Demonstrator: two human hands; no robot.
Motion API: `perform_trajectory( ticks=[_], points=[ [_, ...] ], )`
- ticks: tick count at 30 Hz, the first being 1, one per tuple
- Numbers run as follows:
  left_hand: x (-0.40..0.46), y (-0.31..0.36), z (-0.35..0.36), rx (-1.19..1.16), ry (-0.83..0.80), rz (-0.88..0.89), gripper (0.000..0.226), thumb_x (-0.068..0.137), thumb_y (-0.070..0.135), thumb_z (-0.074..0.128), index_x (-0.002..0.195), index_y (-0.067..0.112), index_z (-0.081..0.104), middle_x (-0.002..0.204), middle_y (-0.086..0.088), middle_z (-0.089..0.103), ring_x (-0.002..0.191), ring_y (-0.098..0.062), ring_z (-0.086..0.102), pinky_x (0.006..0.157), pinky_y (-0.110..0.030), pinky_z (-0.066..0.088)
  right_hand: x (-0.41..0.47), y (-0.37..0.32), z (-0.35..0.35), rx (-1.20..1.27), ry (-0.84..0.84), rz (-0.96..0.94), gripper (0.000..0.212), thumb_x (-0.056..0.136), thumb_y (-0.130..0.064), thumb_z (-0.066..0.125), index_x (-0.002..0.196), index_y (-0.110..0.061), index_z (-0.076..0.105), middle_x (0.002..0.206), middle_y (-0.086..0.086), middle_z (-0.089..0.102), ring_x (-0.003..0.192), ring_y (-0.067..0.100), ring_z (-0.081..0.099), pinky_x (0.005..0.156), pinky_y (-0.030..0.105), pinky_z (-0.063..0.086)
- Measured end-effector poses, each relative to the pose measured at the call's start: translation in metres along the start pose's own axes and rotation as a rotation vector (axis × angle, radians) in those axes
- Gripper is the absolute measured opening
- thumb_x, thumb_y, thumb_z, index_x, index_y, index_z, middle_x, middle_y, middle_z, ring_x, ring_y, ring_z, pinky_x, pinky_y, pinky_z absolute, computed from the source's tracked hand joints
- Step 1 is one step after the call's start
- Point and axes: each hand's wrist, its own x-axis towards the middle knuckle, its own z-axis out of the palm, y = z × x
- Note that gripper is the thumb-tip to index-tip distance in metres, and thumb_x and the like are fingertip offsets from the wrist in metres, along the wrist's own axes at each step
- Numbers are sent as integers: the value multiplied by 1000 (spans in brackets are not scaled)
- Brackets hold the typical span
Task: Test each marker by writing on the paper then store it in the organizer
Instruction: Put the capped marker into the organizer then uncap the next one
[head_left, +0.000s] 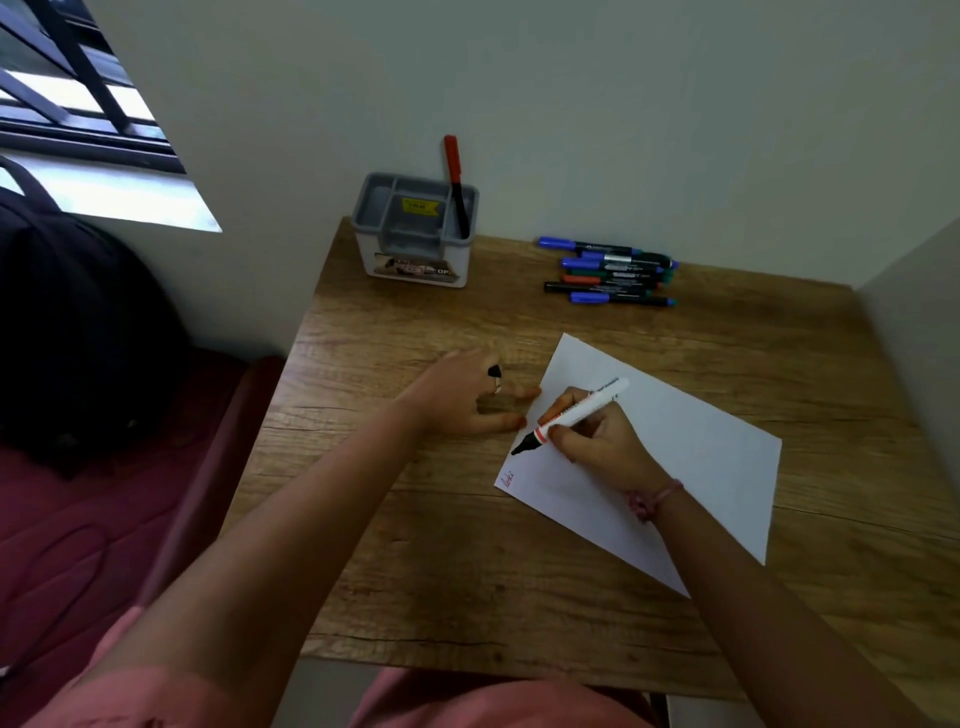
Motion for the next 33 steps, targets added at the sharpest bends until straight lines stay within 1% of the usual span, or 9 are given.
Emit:
perform_trajectory(
  ticks=[3,7,9,12,16,19,24,26,33],
  points=[
    [0,1,-1,19,-3,32,53,86,69,30,130,44,49,104,-3,51,90,-11,41,77,-28,31,6,2,6,-33,7,-11,3,76,-8,58,75,-5,56,65,-10,62,64,4,57,59,15,45],
    [-1,-2,-1,-7,31,57,44,88,60,43,129,45,48,102,-1,48,88,-8,34,78,-28,30,6,13,9,-47,33,-43,7,75,-6,59,72,-2,54,65,2,56,64,19,54,58,22,44],
    [-1,0,-2,-11,13,35,58,81,72,34,128,42,52,99,2,43,88,-7,33,79,-27,30,6,17,8,-46,33,-52,9,75,-5,59,71,-1,53,65,9,55,64,22,54,58,25,45],
    [0,3,-1,27,-23,-26,88,66,83,17,122,30,61,107,1,47,89,-5,30,86,-28,34,5,19,7,-43,32,-65,9,74,-3,60,71,1,53,64,-1,54,61,15,54,56,20,44],
    [-2,5,-4,-4,-57,-41,60,79,71,45,129,40,52,125,-7,48,110,-19,42,97,-33,29,6,23,7,-76,21,-54,10,74,-3,61,68,-7,54,62,-5,57,59,10,54,54,21,44],
    [-2,6,-4,-20,-61,-56,55,80,64,50,130,40,52,133,-10,45,119,-22,40,99,-34,28,6,21,8,-117,3,-65,13,74,-4,61,67,-13,55,62,-3,57,59,12,55,55,25,45],
    [-2,3,-3,-55,-20,-22,51,80,64,52,127,44,51,118,-6,51,101,-14,42,84,-28,26,5,20,8,-165,-7,-102,10,74,-8,61,68,-2,55,63,20,56,59,32,55,52,39,44],
    [-2,3,-4,-55,0,-7,50,80,63,53,127,46,49,111,-5,51,93,-8,35,81,-27,24,5,21,8,-167,-7,-119,22,73,-17,61,69,4,54,64,27,54,61,40,53,51,43,43],
    [-1,0,0,-68,33,20,53,77,68,49,126,47,50,102,-1,52,88,-8,37,79,-29,28,7,23,10,-143,31,-99,18,76,-11,62,71,5,55,69,26,57,65,41,55,55,46,44]
  ],
)
